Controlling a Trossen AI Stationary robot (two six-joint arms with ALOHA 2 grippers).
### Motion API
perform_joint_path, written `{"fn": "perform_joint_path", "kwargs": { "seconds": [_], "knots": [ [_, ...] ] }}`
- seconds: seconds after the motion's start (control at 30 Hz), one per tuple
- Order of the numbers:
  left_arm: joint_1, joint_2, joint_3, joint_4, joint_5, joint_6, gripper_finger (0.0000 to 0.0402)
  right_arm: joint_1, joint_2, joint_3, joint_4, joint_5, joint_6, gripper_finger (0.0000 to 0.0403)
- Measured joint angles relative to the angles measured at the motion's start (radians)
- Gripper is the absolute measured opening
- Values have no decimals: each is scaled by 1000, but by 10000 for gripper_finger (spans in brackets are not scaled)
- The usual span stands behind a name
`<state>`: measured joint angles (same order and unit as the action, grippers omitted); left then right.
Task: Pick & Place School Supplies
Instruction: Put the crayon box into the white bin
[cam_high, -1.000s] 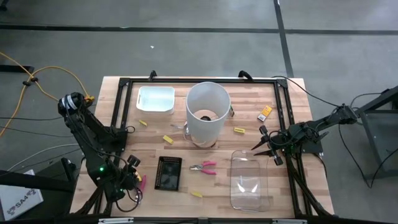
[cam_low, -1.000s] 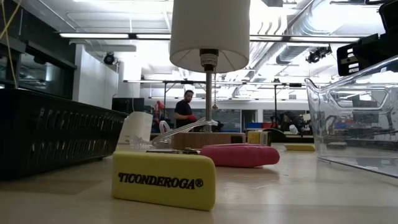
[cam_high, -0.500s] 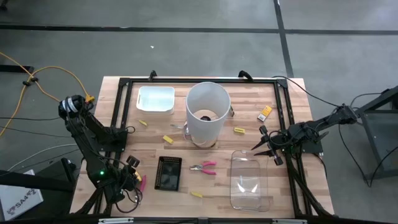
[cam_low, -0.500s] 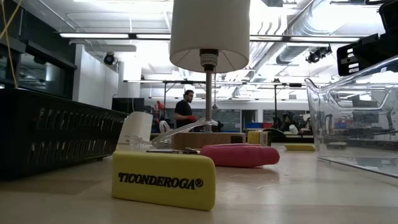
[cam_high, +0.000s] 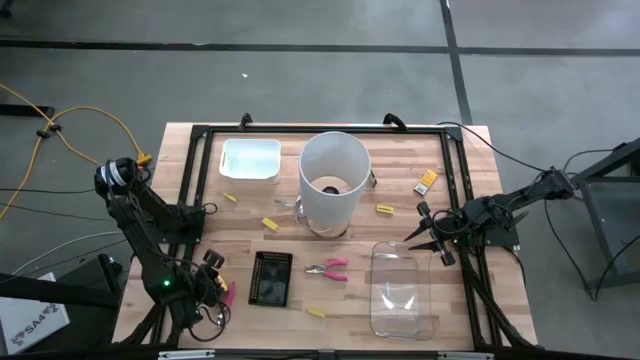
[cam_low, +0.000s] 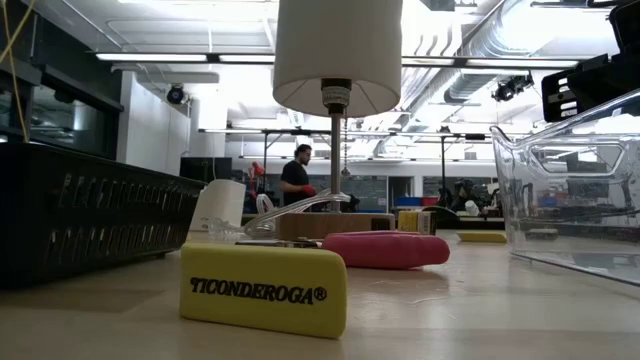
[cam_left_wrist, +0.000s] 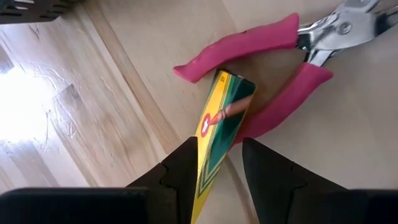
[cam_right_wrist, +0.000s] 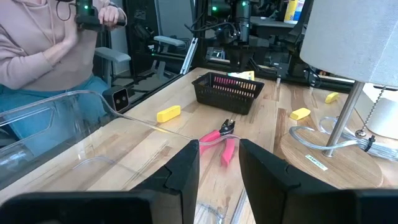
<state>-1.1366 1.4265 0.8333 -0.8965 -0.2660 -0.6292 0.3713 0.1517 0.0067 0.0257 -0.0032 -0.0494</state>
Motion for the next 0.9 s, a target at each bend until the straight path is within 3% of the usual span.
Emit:
{"fn": "perform_joint_path", "kwargs": {
  "seconds": [0.9],
  "knots": [
    [9,43,-1,-17,-11,0,119,0,0,0,0,0,0,105]
  ]
}}
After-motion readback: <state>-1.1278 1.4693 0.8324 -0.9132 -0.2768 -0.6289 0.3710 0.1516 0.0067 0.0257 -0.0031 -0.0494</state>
